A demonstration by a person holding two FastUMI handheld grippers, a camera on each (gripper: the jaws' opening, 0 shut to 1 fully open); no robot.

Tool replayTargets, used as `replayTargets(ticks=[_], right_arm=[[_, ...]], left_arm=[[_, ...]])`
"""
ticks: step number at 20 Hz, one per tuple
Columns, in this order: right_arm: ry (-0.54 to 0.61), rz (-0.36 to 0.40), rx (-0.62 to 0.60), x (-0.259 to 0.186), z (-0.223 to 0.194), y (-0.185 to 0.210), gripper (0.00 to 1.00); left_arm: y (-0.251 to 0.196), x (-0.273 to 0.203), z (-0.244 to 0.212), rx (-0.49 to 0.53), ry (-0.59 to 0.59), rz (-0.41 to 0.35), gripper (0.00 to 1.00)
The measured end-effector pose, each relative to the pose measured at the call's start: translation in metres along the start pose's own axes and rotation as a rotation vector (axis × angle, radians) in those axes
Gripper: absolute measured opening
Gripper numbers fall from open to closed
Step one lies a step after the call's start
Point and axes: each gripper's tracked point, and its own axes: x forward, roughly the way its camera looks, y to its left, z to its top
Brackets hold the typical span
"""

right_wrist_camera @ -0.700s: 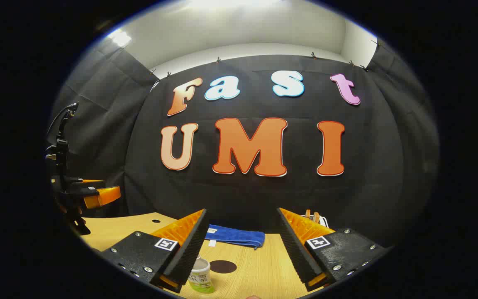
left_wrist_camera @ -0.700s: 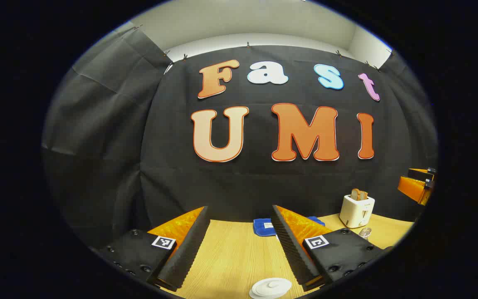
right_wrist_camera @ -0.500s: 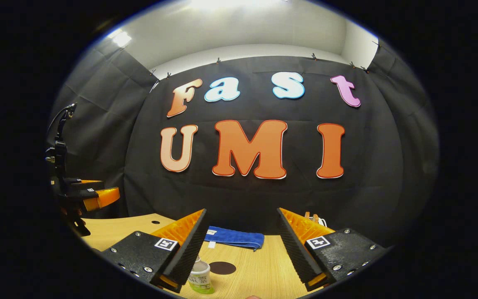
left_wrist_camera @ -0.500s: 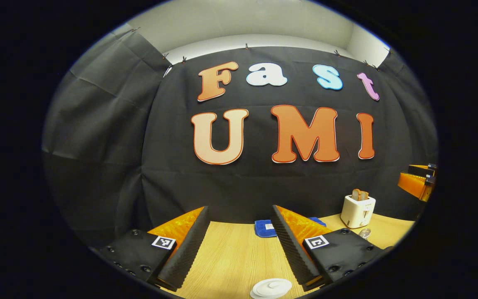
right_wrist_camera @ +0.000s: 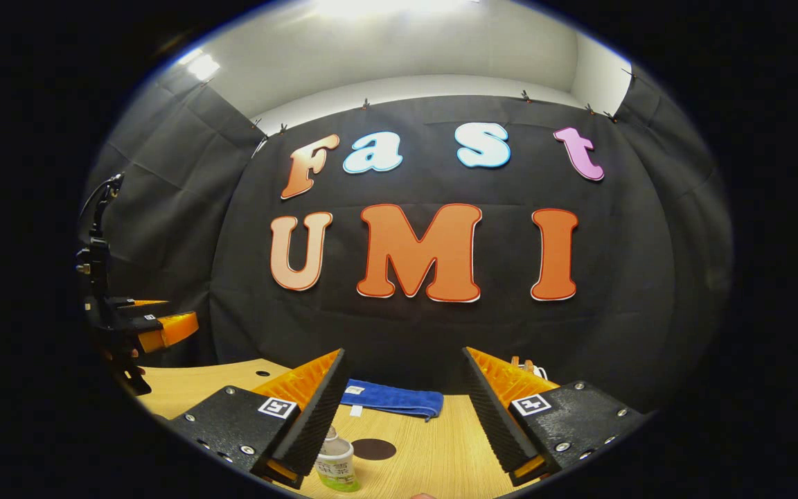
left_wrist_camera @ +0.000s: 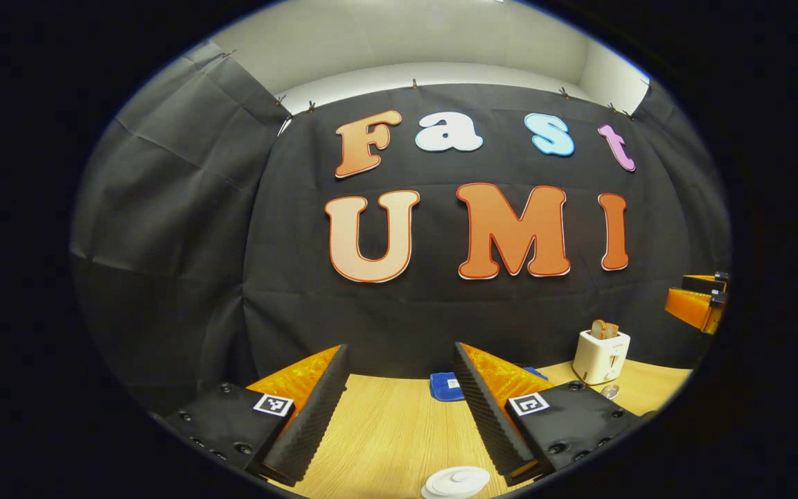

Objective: Open the teacup lid with one hand, grasp the water bottle and pour water into the teacup with the other hand; after pouring, place the water bottle on the coaster and then close the teacup lid.

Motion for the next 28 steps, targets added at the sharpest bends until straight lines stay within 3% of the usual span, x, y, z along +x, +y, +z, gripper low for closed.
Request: replayTargets(ticks=[8,22,28], right_arm=[[0.018,0.015,0.007,-0.003,-0.015,0.002,1.0],[0.137,0.093,0.079,-0.018,-0.076,0.019,0.97],[0.218,0.108,0.066,-0.022,-0.109,0.025,0.97]], left_arm=[[-0.012,0.001,-0.025,-0.024,0.041,-0.044,0.97],[-0.065,-0.018,-0.127,0.016,0.22,-0.2,0.96],[-0.067,-0.022,-0.182,0.027,0.344,-0.219,0.98]])
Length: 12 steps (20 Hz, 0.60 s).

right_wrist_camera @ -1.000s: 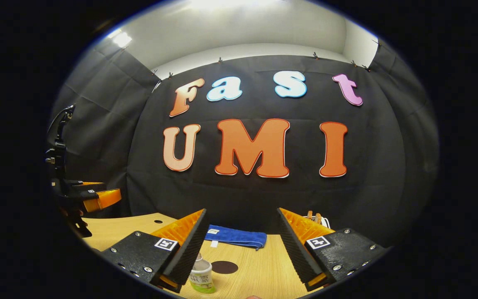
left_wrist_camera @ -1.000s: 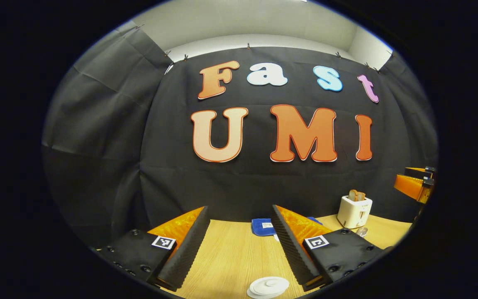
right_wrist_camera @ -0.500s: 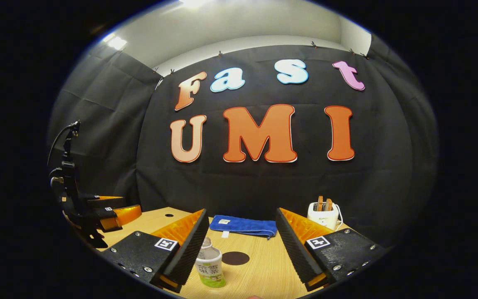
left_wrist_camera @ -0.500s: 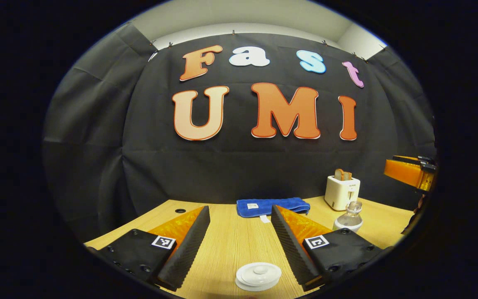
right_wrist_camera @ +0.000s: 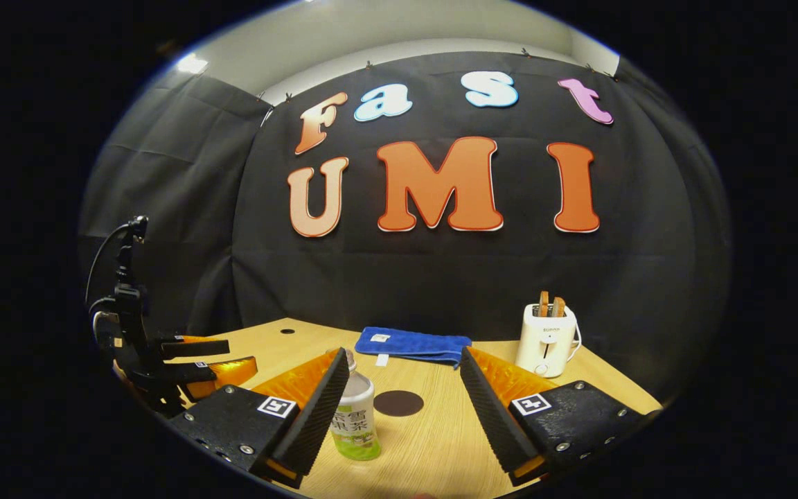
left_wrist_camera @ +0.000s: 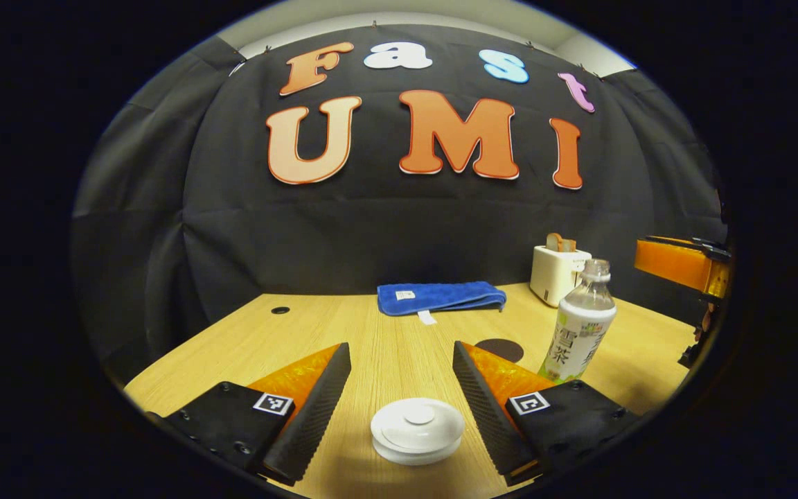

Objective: Open the teacup lid with one hand, grasp the water bottle and pour water into the teacup with the other hand; after pouring, place the water bottle on the coaster and then close the teacup lid.

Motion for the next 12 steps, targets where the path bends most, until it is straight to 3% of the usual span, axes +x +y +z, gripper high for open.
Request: replayTargets(ticks=[3,4,7,8,12], right_arm=[[0.029,0.009,0.009,0.003,-0.014,0.003,0.97],[0.041,0.009,0.011,0.004,-0.019,0.003,0.97],[0.071,0.014,0.014,0.005,-0.03,0.003,0.97],[0.077,0.015,0.016,0.006,-0.033,0.003,0.97],[0.087,0.026,0.035,0.008,-0.037,0.002,0.98]], left_arm=[[-0.004,0.006,-0.018,-0.007,0.043,-0.017,0.96],[-0.005,0.008,-0.022,-0.004,0.055,-0.02,0.87],[-0.013,0.011,-0.038,0.001,0.084,-0.042,0.85],[-0.016,0.012,-0.043,0.004,0.099,-0.05,0.79],[-0.015,0.018,-0.058,0.024,0.129,-0.038,0.75]])
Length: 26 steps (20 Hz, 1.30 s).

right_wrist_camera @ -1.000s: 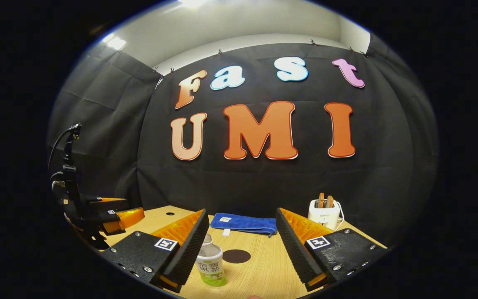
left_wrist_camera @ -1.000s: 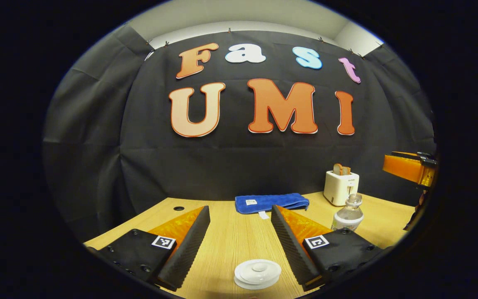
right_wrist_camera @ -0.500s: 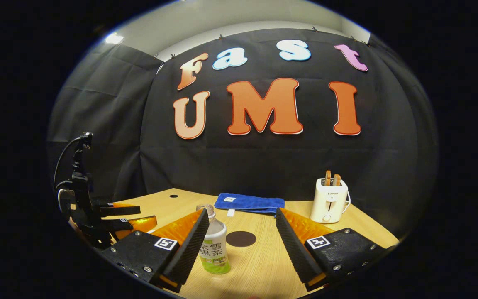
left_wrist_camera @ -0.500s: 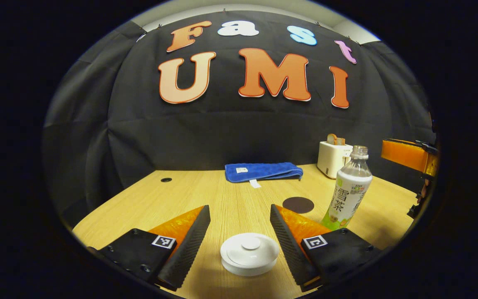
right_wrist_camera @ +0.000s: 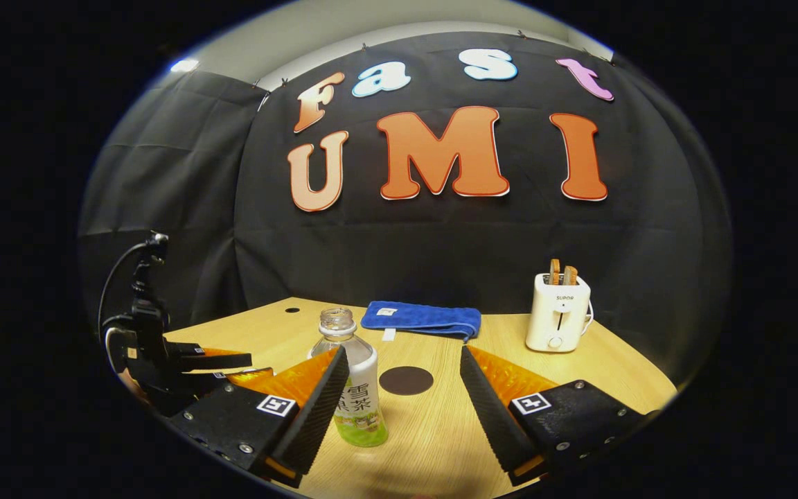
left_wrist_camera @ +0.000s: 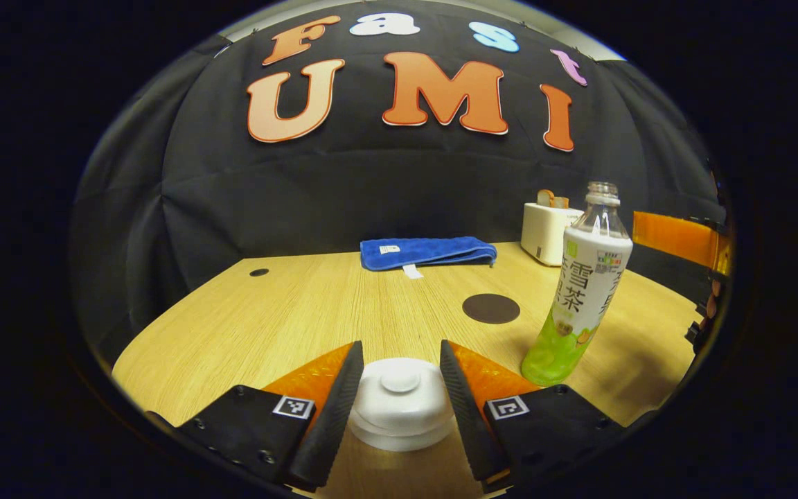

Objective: Open the teacup lid with one hand, grasp the water bottle and pour water into the teacup with the other hand; after pouring, place the water bottle on the coaster and then close the teacup lid.

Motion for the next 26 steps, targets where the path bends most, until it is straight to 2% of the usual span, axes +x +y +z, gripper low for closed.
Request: replayTargets(ticks=[1,4,5,7,8,9,12,15,17,18,21,22,24,26], right_arm=[[0.001,0.005,0.004,0.0,-0.001,0.001,0.97],[-0.002,0.023,0.009,0.001,0.0,0.002,0.97],[-0.003,0.033,0.006,0.001,0.0,0.004,0.97],[-0.004,0.057,-0.003,-0.001,-0.001,0.01,0.97],[-0.002,0.067,-0.011,-0.001,-0.002,0.013,0.97],[-0.001,0.076,-0.02,-0.001,-0.003,0.016,0.97],[0.015,0.1,-0.05,-0.001,-0.009,0.025,0.97],[0.041,0.132,-0.07,0.0,-0.018,0.036,0.97],[0.067,0.157,-0.06,0.004,-0.027,0.042,0.97],[0.091,0.169,-0.051,0.007,-0.034,0.045,0.97],[0.153,0.184,-0.025,0.012,-0.055,0.049,0.96],[0.169,0.176,-0.024,0.015,-0.059,0.049,0.96],[0.195,0.155,-0.03,0.025,-0.068,0.047,0.94],[0.242,0.178,-0.007,0.028,-0.082,0.056,0.86]], left_arm=[[-0.002,0.002,-0.003,0.001,0.008,-0.001,0.61],[0.0,0.006,0.0,0.001,-0.004,0.004,0.6],[-0.001,0.003,-0.002,0.003,0.003,0.006,0.46],[-0.004,0.004,0.001,0.015,-0.003,-0.001,0.39],[-0.001,0.006,0.001,0.013,-0.013,0.02,0.45],[-0.002,0.003,0.001,0.005,-0.01,0.013,0.31],[-0.001,0.004,0.001,0.005,-0.016,0.01,0.34],[0.001,-0.001,0.012,0.011,-0.05,0.013,0.3],[0.006,-0.004,0.021,0.006,-0.083,0.028,0.3],[0.008,-0.005,0.023,-0.001,-0.091,0.032,0.33],[0.019,-0.01,0.026,-0.001,-0.105,0.056,0.33],[0.023,-0.012,0.027,0.001,-0.109,0.065,0.3],[0.034,-0.016,0.031,0.001,-0.119,0.085,0.33],[0.045,-0.019,0.032,-0.015,-0.129,0.103,0.3]])
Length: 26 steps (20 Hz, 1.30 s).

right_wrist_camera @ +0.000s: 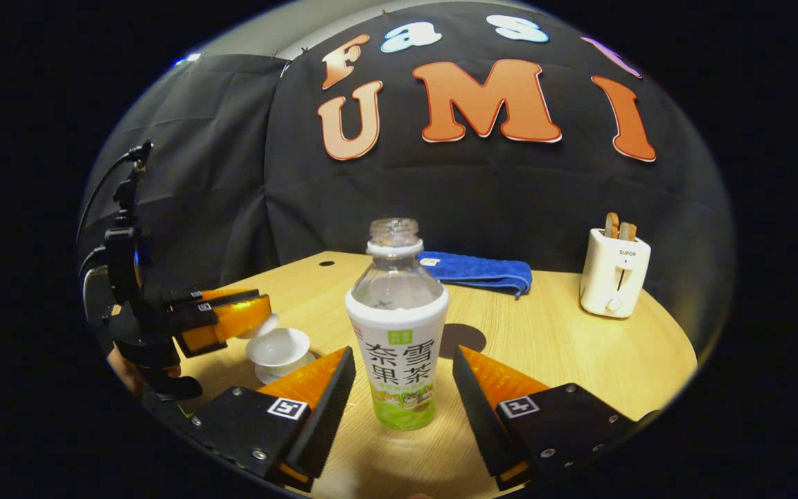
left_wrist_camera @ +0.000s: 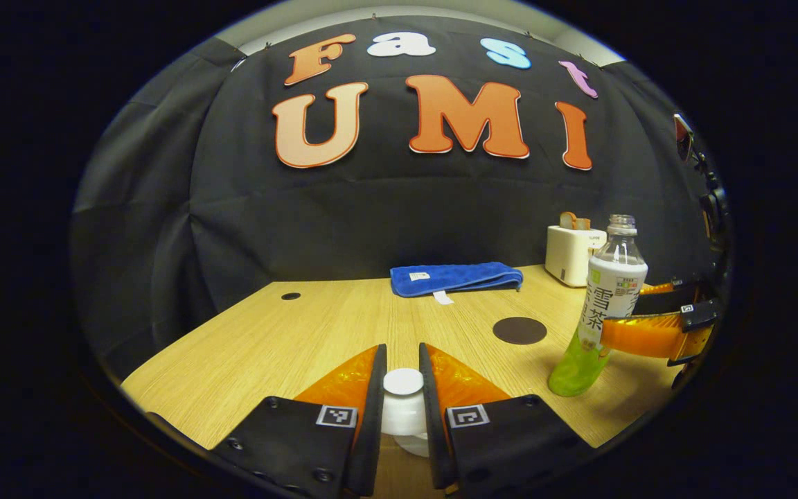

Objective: Open the teacup lid with one hand, grasp the water bottle and pour water into the teacup with the other hand; after pouring, place the water bottle on the coaster and then close the teacup lid.

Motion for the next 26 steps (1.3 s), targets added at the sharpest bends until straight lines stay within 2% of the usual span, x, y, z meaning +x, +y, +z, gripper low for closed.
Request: replayTargets(ticks=[1,3,8,9,10,13,14,16,17,18,21,22,24,26], right_arm=[[0.022,0.001,0.014,0.002,-0.007,-0.001,0.75],[0.041,0.0,0.04,0.006,-0.011,0.001,0.66],[0.033,-0.051,0.051,0.012,-0.006,-0.001,0.6],[0.031,-0.068,0.05,0.012,-0.006,-0.002,0.54],[0.026,-0.08,0.049,0.013,-0.005,-0.003,0.57],[0.003,-0.098,0.016,0.012,0.004,0.002,0.52],[-0.006,-0.111,-0.006,0.011,0.008,0.001,0.52],[-0.018,-0.146,-0.071,0.011,0.013,-0.001,0.52],[-0.02,-0.17,-0.111,0.009,0.017,-0.003,0.47],[-0.019,-0.194,-0.151,0.009,0.019,-0.005,0.52],[-0.007,-0.259,-0.286,0.009,0.021,-0.012,0.52],[-0.003,-0.278,-0.332,0.008,0.023,-0.013,0.52],[0.001,-0.309,-0.418,0.009,0.027,-0.016,0.52],[0.002,-0.331,-0.499,0.011,0.031,-0.015,0.52]], left_arm=[[0.005,-0.001,-0.002,-0.005,-0.001,0.01,0.33],[0.016,-0.002,-0.004,-0.007,0.002,0.029,0.33],[0.041,-0.008,-0.007,-0.018,-0.003,0.064,0.3],[0.045,-0.008,-0.008,-0.019,-0.006,0.071,0.33],[0.05,-0.01,-0.008,-0.018,-0.006,0.075,0.33],[0.063,-0.014,-0.011,-0.02,-0.008,0.091,0.3],[0.066,-0.015,-0.012,-0.022,-0.006,0.094,0.33],[0.07,-0.015,-0.013,-0.026,-0.005,0.1,0.3],[0.073,-0.015,-0.015,-0.028,-0.005,0.103,0.3],[0.076,-0.017,-0.016,-0.031,-0.004,0.106,0.3],[0.089,-0.019,-0.017,-0.037,-0.003,0.116,0.3],[0.091,-0.019,-0.018,-0.04,-0.002,0.118,0.33],[0.093,-0.019,-0.019,-0.05,0.0,0.113,0.3],[0.098,-0.021,-0.018,-0.049,-0.008,0.117,0.33]])
